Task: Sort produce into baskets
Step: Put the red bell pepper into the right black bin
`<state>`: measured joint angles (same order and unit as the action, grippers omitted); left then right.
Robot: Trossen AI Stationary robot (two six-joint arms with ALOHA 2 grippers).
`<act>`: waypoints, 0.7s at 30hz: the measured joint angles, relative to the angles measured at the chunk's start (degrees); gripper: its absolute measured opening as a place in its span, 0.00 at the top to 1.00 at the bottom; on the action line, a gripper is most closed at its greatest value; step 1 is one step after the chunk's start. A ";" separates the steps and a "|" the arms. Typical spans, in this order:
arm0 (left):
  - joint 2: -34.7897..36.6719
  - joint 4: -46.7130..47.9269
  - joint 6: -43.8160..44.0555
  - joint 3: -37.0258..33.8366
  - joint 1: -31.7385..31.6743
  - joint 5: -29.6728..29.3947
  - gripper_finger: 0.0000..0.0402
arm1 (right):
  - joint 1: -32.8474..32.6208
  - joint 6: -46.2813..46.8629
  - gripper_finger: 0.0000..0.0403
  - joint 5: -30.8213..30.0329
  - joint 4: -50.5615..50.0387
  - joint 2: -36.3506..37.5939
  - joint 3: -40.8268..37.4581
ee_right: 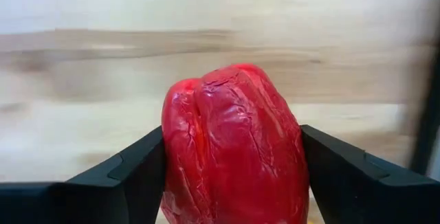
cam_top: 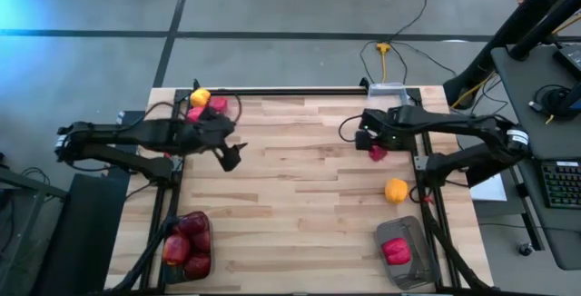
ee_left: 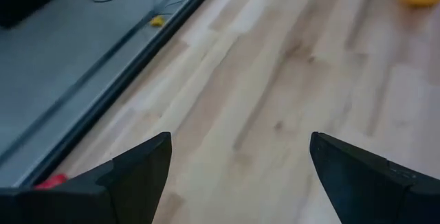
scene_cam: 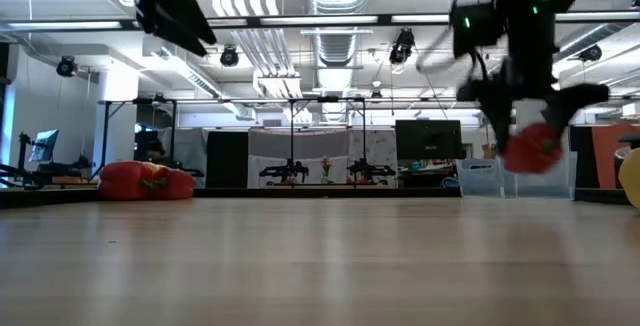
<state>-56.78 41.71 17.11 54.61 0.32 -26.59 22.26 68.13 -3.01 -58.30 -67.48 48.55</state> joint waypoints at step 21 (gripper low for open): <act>6.97 -13.31 12.63 -2.78 11.11 10.71 0.19 | -51.84 22.44 0.31 -14.12 -15.43 -17.02 34.82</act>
<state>-49.81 28.40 29.74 51.83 11.43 -15.88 -29.59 90.57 -17.12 -73.73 -84.50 83.38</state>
